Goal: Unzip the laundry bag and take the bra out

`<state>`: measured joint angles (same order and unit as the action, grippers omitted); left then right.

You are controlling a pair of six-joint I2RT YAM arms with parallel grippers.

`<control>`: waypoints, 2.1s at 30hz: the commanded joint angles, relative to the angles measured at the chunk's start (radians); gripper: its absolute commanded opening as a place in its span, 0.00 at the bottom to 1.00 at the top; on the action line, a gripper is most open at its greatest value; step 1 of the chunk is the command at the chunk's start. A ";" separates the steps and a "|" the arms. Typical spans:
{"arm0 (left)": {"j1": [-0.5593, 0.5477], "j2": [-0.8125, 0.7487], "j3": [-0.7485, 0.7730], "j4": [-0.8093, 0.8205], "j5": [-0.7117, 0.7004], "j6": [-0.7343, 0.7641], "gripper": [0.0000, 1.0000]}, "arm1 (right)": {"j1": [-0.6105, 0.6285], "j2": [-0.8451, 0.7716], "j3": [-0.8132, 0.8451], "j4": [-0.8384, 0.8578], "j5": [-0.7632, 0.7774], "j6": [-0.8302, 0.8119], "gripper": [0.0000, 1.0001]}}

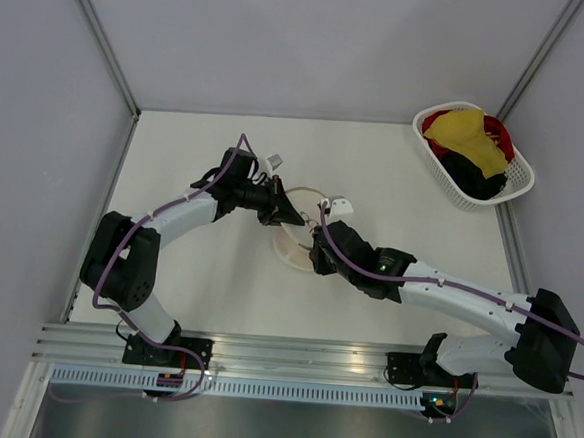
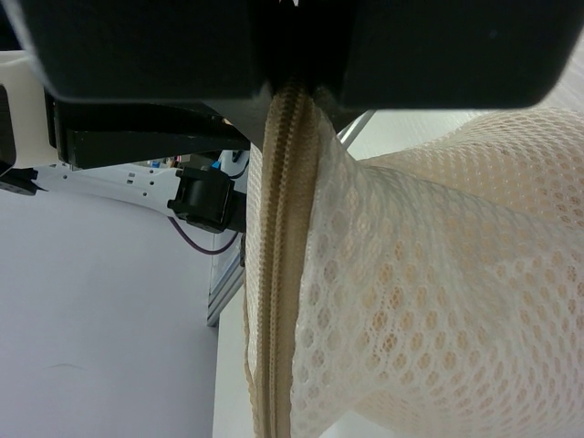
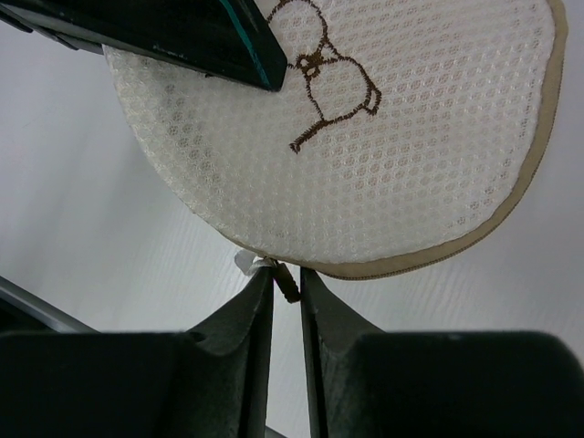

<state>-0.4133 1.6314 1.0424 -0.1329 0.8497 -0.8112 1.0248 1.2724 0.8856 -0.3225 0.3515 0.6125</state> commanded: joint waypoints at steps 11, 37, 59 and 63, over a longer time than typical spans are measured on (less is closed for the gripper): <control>0.013 -0.011 0.031 0.032 0.049 0.015 0.02 | -0.003 0.010 0.007 -0.016 -0.020 -0.014 0.06; 0.014 -0.008 0.028 0.079 0.058 -0.042 0.02 | -0.003 0.053 0.010 0.083 -0.131 -0.053 0.34; 0.036 0.027 0.027 0.032 0.132 0.058 0.02 | -0.002 0.042 0.088 -0.271 0.197 -0.005 0.01; 0.039 0.054 0.057 0.000 0.181 0.101 0.02 | -0.002 0.079 0.156 -0.438 0.315 0.056 0.00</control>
<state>-0.3836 1.6699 1.0489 -0.1108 0.9340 -0.7898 1.0267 1.3289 0.9737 -0.5598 0.4995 0.6113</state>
